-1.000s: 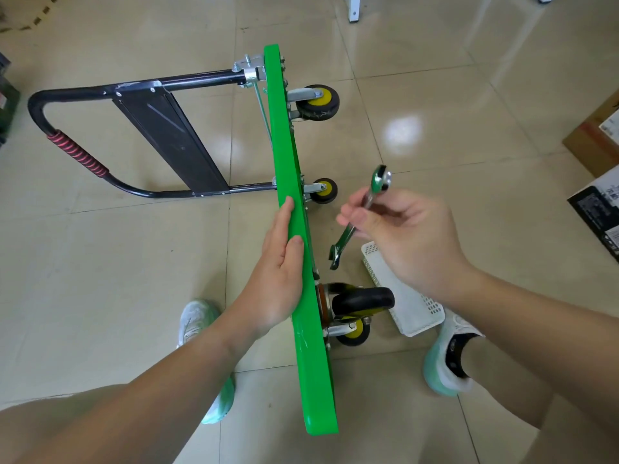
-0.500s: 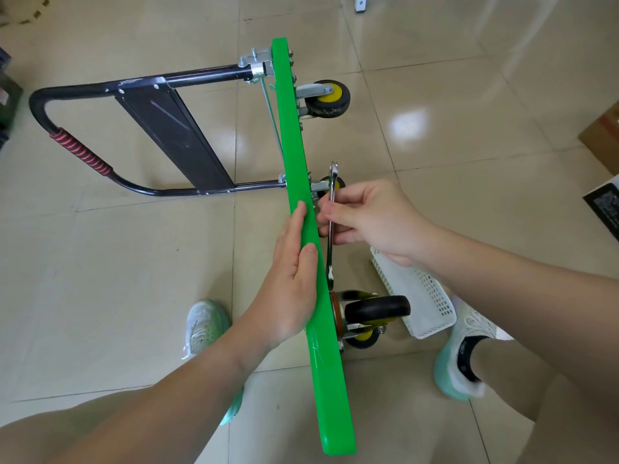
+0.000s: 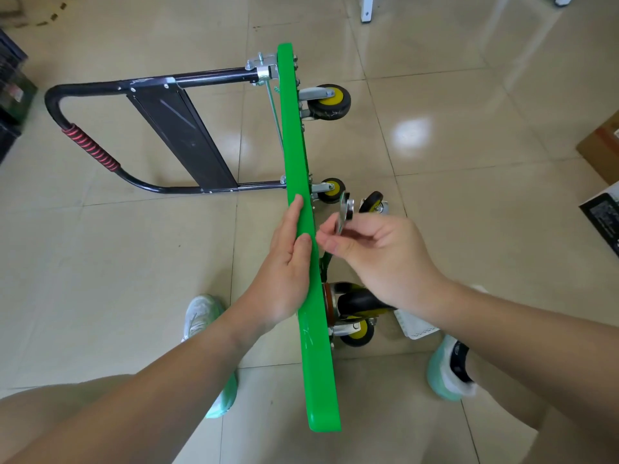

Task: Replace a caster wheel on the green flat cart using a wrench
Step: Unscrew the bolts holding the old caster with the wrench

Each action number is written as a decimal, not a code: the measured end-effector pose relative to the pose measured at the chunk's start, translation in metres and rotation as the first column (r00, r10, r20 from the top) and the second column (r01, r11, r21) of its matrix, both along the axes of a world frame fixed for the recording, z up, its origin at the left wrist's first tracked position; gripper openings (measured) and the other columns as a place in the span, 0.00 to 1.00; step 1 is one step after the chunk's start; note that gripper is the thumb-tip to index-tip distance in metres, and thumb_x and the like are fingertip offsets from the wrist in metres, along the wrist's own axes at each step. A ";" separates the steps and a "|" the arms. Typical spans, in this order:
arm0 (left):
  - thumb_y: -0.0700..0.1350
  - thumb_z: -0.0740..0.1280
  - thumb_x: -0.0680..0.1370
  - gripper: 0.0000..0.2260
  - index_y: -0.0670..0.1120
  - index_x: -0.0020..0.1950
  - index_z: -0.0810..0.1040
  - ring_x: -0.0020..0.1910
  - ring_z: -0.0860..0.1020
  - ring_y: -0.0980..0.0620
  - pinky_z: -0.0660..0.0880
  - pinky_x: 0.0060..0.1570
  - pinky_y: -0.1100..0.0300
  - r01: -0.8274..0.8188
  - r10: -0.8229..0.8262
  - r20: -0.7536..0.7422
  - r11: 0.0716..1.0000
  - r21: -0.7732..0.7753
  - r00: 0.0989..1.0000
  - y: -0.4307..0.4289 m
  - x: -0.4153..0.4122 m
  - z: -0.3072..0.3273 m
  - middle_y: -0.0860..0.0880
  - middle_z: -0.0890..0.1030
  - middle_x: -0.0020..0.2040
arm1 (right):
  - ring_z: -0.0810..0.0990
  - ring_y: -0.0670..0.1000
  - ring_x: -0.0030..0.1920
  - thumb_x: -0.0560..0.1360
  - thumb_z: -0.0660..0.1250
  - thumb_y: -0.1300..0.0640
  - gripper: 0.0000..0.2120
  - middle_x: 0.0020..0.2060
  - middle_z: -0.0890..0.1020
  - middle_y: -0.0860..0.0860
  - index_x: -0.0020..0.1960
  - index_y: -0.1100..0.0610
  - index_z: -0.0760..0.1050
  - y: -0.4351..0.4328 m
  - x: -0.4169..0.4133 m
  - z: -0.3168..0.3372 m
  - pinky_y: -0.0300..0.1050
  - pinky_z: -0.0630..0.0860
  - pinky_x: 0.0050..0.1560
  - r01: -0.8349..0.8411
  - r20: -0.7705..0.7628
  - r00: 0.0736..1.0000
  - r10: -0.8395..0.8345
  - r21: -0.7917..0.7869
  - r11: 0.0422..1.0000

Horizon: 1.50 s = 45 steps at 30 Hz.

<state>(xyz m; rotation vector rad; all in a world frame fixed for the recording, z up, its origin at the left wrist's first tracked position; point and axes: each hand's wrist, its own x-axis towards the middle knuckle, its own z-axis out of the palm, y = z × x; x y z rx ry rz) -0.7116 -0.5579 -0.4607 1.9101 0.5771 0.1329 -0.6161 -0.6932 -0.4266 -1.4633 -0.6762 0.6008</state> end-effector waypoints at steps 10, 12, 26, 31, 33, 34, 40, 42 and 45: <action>0.45 0.50 0.88 0.25 0.58 0.85 0.49 0.78 0.55 0.68 0.51 0.73 0.75 -0.037 0.037 -0.002 0.999 -0.033 0.999 -0.005 0.000 0.005 0.62 0.55 0.82 | 0.87 0.50 0.49 0.74 0.72 0.68 0.11 0.50 0.87 0.54 0.54 0.57 0.85 -0.032 -0.029 -0.021 0.47 0.83 0.52 0.044 0.284 0.957 -0.068 0.093 0.995; 0.45 0.50 0.89 0.25 0.57 0.85 0.49 0.79 0.55 0.66 0.51 0.75 0.71 -0.039 0.039 0.001 0.999 -0.037 0.999 -0.005 0.001 0.005 0.60 0.55 0.82 | 0.86 0.47 0.49 0.72 0.74 0.68 0.10 0.49 0.87 0.52 0.53 0.61 0.85 -0.033 -0.024 -0.012 0.40 0.81 0.52 0.115 0.269 0.951 -0.151 0.144 0.983; 0.44 0.50 0.88 0.25 0.58 0.83 0.48 0.79 0.54 0.68 0.50 0.73 0.76 -0.022 0.022 0.016 0.999 -0.027 1.000 -0.005 0.005 0.000 0.61 0.55 0.82 | 0.88 0.52 0.43 0.78 0.69 0.66 0.08 0.38 0.87 0.51 0.46 0.54 0.82 0.021 0.043 0.007 0.48 0.85 0.46 0.056 -0.182 0.980 -0.085 -0.162 0.985; 0.43 0.51 0.88 0.25 0.56 0.84 0.48 0.80 0.52 0.68 0.48 0.74 0.76 -0.003 0.003 0.020 1.000 -0.025 1.000 -0.003 0.004 -0.002 0.61 0.55 0.81 | 0.85 0.49 0.38 0.78 0.69 0.65 0.08 0.35 0.86 0.50 0.43 0.54 0.82 0.039 0.048 0.004 0.46 0.84 0.44 -0.040 -0.262 0.965 -0.011 -0.190 0.981; 0.43 0.51 0.88 0.25 0.57 0.83 0.47 0.80 0.52 0.68 0.48 0.73 0.77 0.006 -0.006 0.012 1.000 -0.024 1.000 -0.002 0.003 -0.002 0.62 0.54 0.81 | 0.85 0.49 0.39 0.78 0.70 0.64 0.08 0.35 0.86 0.50 0.43 0.53 0.83 0.042 0.047 0.003 0.47 0.84 0.45 -0.063 -0.262 0.965 0.005 -0.215 0.975; 0.43 0.51 0.88 0.25 0.58 0.83 0.47 0.80 0.52 0.68 0.48 0.74 0.76 0.007 -0.006 0.012 1.000 -0.026 1.000 -0.002 0.003 -0.002 0.61 0.54 0.82 | 0.85 0.50 0.39 0.78 0.70 0.64 0.08 0.36 0.86 0.50 0.43 0.53 0.83 0.042 0.047 0.003 0.48 0.84 0.46 -0.063 -0.262 0.965 0.004 -0.219 0.974; 0.44 0.51 0.88 0.24 0.58 0.83 0.47 0.82 0.50 0.64 0.47 0.79 0.68 0.012 -0.011 0.018 0.999 -0.030 1.000 -0.002 0.004 0.000 0.59 0.54 0.83 | 0.87 0.49 0.46 0.77 0.71 0.64 0.11 0.40 0.87 0.49 0.45 0.48 0.83 0.030 0.030 0.004 0.50 0.84 0.51 0.019 -0.177 0.983 -0.050 -0.173 0.985; 0.43 0.51 0.89 0.25 0.56 0.83 0.48 0.81 0.51 0.64 0.47 0.77 0.72 0.005 -0.005 0.015 1.000 -0.014 1.000 -0.003 0.003 0.000 0.58 0.54 0.83 | 0.86 0.47 0.49 0.76 0.71 0.65 0.10 0.43 0.88 0.47 0.49 0.50 0.83 0.020 0.020 0.004 0.45 0.83 0.52 0.019 -0.125 0.992 -0.035 -0.130 0.991; 0.46 0.51 0.89 0.25 0.57 0.84 0.48 0.81 0.52 0.64 0.49 0.78 0.69 0.012 -0.012 -0.002 1.000 -0.016 1.000 -0.003 0.003 0.001 0.58 0.54 0.84 | 0.85 0.43 0.50 0.74 0.72 0.68 0.12 0.46 0.87 0.45 0.50 0.52 0.84 0.003 0.004 0.001 0.40 0.80 0.55 -0.019 -0.032 0.999 0.018 -0.033 0.999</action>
